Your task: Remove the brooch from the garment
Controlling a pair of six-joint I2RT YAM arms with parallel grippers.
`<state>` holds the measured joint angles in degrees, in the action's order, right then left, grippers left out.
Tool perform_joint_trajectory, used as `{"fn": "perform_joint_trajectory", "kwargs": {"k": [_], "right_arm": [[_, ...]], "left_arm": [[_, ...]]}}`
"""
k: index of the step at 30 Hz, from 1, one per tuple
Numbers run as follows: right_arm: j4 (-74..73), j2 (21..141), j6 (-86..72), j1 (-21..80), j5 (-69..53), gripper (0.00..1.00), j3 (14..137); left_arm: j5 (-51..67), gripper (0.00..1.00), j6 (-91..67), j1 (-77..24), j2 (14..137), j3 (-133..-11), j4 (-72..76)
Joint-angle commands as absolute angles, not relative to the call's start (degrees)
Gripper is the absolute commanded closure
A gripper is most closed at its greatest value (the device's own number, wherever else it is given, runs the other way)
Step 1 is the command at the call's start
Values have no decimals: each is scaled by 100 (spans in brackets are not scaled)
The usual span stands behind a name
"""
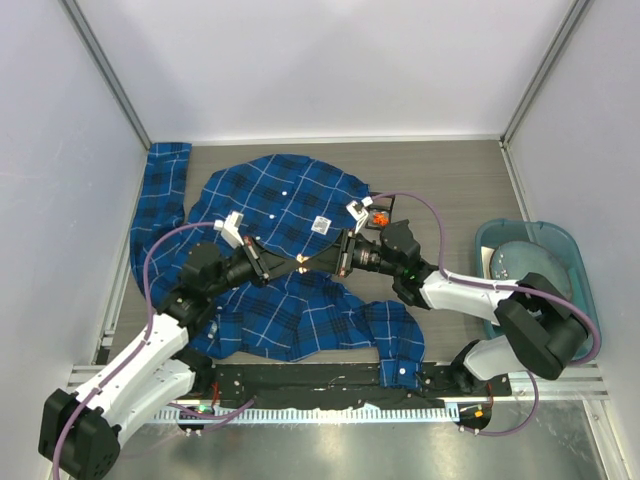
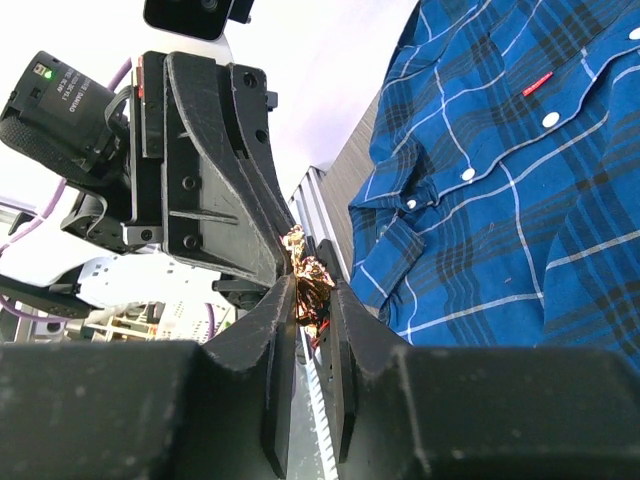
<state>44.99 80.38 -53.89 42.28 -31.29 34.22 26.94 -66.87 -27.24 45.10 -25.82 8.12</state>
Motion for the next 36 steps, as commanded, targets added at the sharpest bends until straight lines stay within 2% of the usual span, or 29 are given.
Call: {"fn": "perform_joint_trajectory", "kwargs": {"k": [1, 6, 13, 22, 27, 36], "right_arm": [[5026, 8138, -5458, 4271, -3454, 77, 3621], [5265, 8183, -5476, 4263, -3954, 75, 3630], [5308, 7937, -5353, 4271, -3841, 57, 3428], [5993, 7928, -5739, 4070, -3762, 55, 3077], [6029, 7954, -5792, 3999, -3771, 56, 3111], [6327, 8279, -6126, 3955, -3832, 77, 3226]], "left_arm": [[3005, 100, -6276, -2725, 4578, -2926, 809], [3278, 100, -5678, -2725, 4728, -3410, 264], [2962, 100, -5800, -2725, 4746, -3349, 175], [2988, 100, -5924, -2725, 4755, -3068, 545], [3155, 100, -5924, -2725, 4781, -2971, 747], [3480, 100, -5968, -2725, 4869, -2883, 1142]]}}
